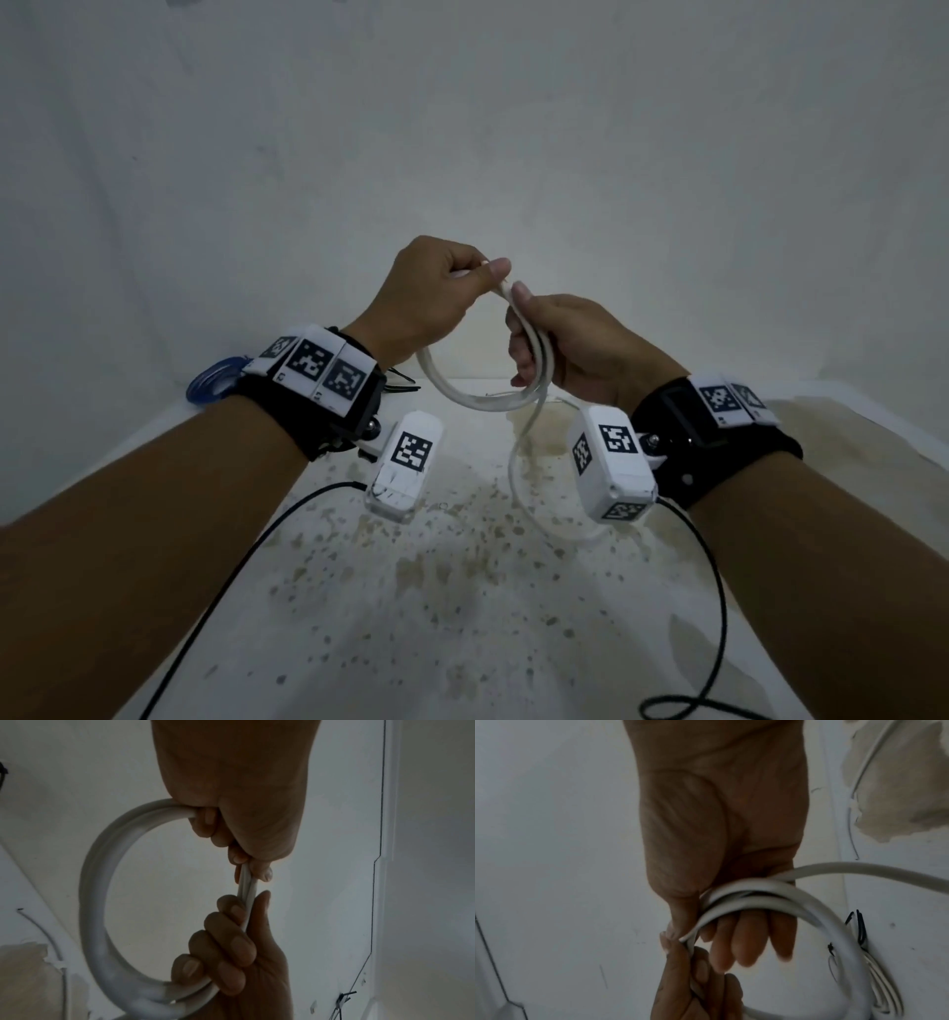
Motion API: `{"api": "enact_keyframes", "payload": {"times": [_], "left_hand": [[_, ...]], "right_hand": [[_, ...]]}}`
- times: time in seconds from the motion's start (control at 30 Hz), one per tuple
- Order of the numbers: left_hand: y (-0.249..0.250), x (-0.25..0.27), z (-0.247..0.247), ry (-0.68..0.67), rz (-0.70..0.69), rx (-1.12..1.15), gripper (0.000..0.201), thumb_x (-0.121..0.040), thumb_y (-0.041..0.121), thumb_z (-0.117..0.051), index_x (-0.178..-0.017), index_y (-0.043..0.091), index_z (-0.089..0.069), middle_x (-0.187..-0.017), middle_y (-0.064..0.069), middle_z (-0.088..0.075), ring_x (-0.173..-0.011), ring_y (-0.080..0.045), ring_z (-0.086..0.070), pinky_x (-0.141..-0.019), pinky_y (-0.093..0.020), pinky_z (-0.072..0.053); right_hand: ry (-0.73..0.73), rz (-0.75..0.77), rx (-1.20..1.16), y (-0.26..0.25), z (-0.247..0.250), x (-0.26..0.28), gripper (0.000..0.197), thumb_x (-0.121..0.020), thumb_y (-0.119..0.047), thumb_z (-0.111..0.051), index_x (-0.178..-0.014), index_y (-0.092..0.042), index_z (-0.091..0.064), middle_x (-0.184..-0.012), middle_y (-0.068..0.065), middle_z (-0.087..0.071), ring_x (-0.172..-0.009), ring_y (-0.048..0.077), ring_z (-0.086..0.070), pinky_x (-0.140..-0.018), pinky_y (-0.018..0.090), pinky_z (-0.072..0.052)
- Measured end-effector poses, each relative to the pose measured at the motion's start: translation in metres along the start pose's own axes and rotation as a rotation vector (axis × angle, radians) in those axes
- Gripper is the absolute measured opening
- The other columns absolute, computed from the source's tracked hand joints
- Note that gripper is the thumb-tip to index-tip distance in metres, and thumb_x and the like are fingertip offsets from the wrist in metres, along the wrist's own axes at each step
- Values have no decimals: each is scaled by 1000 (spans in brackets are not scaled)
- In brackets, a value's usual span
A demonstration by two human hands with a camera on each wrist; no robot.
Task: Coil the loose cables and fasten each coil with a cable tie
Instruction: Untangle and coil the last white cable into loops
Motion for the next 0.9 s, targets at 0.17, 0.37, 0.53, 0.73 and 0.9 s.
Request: {"api": "enact_keyframes", "payload": {"times": [0.17, 0.37, 0.53, 0.73, 0.9], "left_hand": [[-6, 5, -2, 87, 41, -22, 31, -92, 36, -66, -70, 15, -74, -49, 1, -48, -47, -4, -40, -53, -15, -33], [-8, 5, -4, 92, 67, -83, 34, -92, 41, -64, -77, 13, -74, -60, 0, -61, -55, -5, -51, -61, -24, -43], [-22, 31, 4, 247, 323, -349, 37, -97, 50, -49, -89, 15, -57, -98, -6, -60, -95, -26, -59, -79, -36, -46], [-30, 118, -123, -358, 1105, 915, 83, -93, 72, -29, -111, -3, -56, -96, -20, -68, -71, -27, -67, -60, -32, -56], [-43, 69, -87, 372, 1001, 1148, 27, -102, 1, -31, -86, 1, -52, -86, -19, -60, -81, -28, -61, -94, -41, -54]], "right_hand": [[51, 73, 105, -1, 0, -2, 37, -102, -37, -48, -94, -5, -64, -62, 7, -62, -48, 17, -52, -54, 30, -52], [130, 37, -2, 0, 4, -6, 33, -104, -35, -48, -77, -15, -49, -54, -5, -27, -46, 10, -20, -45, 24, -18], [505, 165, -280, -11, 36, -4, 33, -105, -23, -45, -72, -18, -46, -46, -7, -32, -37, 8, -22, -37, 21, -19], [699, 239, -520, -15, 50, 0, 37, -106, -33, -42, -73, -17, -45, -47, -6, -34, -37, 10, -26, -39, 23, -24], [867, 196, -363, 3, 52, 11, 36, -105, -33, -43, -74, -15, -48, -52, -1, -38, -37, 12, -31, -40, 23, -28]]}}
Point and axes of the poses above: each hand's wrist, its own x-axis away from the middle knuckle, its own z-axis out of the back of the hand, y = z × x, the point moved 8 cm from there along -x, towards the middle knuckle
